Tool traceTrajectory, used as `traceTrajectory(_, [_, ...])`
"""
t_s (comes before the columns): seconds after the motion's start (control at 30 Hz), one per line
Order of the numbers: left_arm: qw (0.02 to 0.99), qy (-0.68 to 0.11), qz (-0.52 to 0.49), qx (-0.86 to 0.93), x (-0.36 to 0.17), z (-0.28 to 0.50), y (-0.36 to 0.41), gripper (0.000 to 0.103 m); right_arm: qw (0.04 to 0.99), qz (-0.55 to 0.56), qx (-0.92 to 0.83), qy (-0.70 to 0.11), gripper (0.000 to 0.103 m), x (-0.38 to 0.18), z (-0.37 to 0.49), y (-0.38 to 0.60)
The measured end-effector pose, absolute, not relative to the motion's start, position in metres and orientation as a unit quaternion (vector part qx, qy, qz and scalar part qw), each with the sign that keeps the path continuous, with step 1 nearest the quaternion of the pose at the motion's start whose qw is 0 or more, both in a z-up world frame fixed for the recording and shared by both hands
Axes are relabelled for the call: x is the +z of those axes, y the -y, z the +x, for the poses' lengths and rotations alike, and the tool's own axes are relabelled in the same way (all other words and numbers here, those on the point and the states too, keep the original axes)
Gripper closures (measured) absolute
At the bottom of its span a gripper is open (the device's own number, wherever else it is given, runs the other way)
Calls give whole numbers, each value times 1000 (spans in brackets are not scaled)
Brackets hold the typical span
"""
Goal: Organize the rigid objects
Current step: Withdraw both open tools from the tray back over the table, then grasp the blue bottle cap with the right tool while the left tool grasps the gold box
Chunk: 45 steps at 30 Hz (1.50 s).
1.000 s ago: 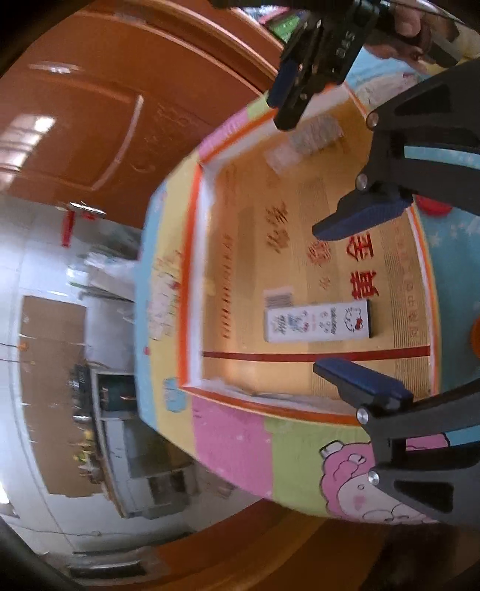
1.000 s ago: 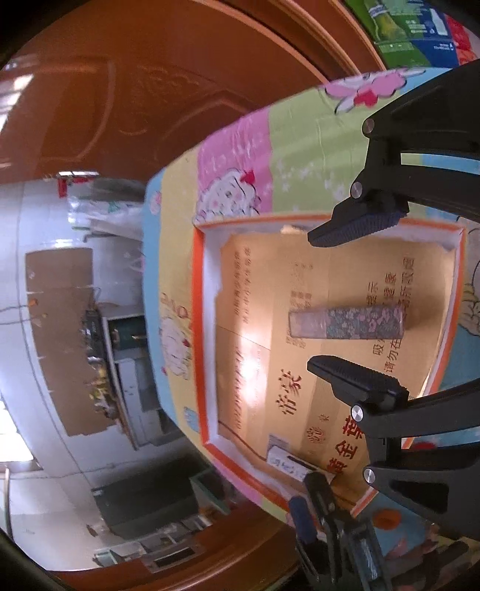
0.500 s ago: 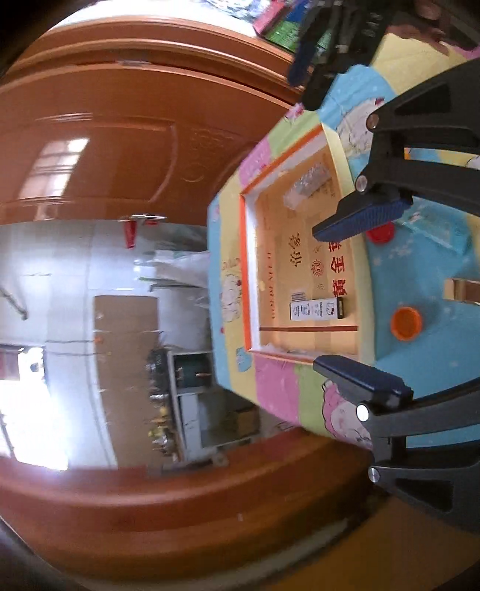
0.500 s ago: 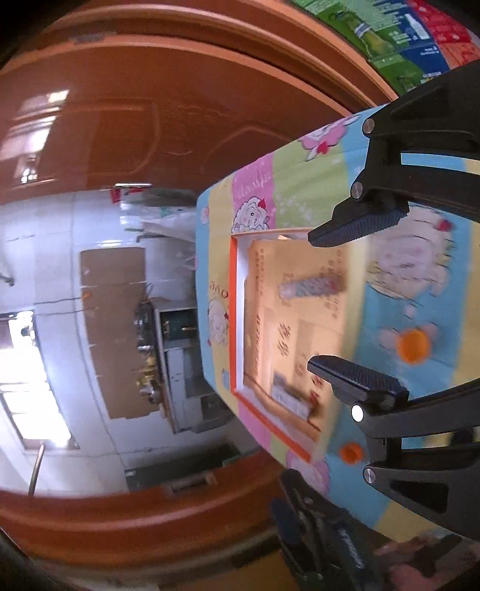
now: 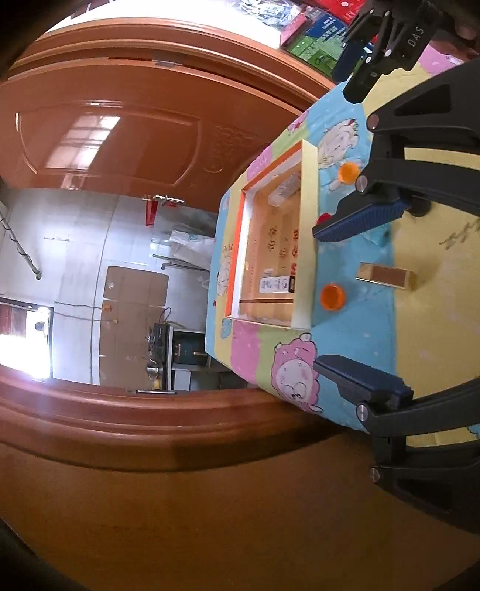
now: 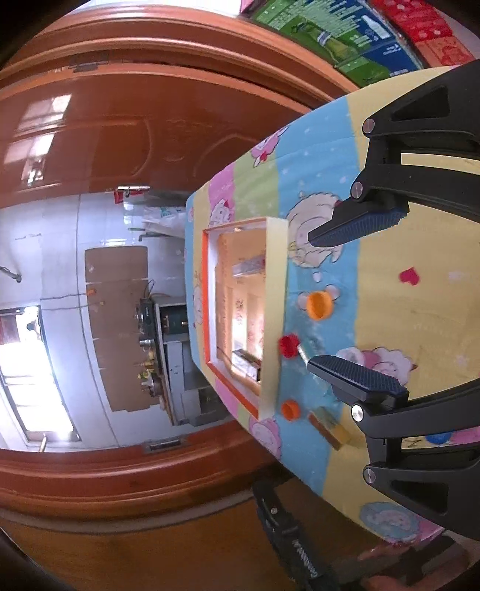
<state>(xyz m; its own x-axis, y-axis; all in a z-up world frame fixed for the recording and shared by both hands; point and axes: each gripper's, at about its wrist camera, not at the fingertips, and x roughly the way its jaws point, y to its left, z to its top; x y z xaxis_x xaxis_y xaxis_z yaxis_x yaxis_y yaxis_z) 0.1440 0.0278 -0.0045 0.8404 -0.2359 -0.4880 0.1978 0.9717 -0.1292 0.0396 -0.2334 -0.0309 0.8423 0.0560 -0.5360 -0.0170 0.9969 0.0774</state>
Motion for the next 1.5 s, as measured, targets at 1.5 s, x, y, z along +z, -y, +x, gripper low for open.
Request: traceTrajectory(1.5, [924, -340, 72, -162, -57, 149, 7, 39, 923, -33, 165, -346, 72, -113, 10, 155])
